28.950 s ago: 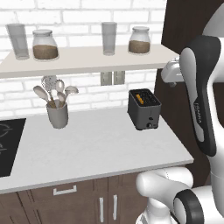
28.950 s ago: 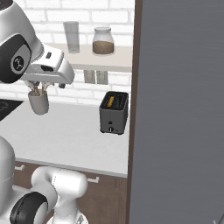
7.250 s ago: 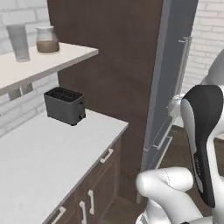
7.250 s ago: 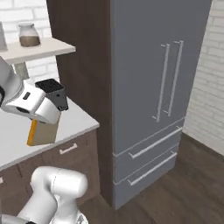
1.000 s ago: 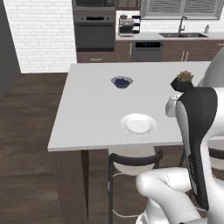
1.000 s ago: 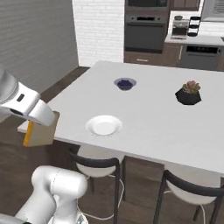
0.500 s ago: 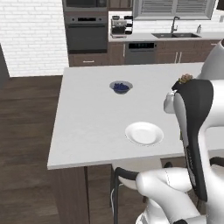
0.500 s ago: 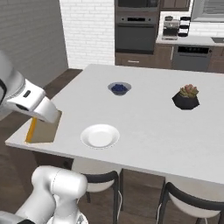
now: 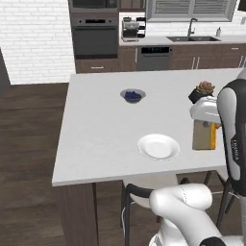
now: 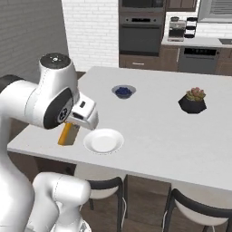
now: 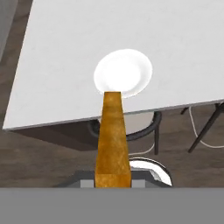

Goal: Start the toaster. Once the lever pops up, take the bread to the plate on the dining counter.

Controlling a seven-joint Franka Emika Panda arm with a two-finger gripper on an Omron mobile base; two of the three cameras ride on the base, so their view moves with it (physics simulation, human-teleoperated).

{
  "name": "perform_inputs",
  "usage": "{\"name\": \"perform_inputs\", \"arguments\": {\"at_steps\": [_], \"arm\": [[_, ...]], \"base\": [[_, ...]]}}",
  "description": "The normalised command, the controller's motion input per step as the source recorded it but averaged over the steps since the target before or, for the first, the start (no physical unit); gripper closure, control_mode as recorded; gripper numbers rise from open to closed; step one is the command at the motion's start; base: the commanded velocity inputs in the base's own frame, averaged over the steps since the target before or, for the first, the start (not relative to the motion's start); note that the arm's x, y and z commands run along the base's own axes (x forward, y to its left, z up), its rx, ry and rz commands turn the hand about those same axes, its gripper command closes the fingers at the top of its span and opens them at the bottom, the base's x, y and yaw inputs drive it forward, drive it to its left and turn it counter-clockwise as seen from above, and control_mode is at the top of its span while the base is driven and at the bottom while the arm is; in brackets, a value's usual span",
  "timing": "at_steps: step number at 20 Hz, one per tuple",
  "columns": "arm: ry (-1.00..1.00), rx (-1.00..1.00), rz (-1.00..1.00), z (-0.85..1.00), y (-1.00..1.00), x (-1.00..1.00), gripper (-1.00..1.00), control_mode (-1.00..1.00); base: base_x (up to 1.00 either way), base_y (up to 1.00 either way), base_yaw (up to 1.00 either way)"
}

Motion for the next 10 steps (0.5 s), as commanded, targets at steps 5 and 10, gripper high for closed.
{"name": "perform_inputs", "arguments": {"at_steps": [5,10], "arm": [[-0.03,0.15,0.26,-0.43,-0.14,0.9,1.0,-1.0],[-0.03,0.13,0.25,-0.49,0.0,0.79,1.0,-1.0]], "base": [[0.0,0.0,0.0],[0.0,0.0,0.0]]}}
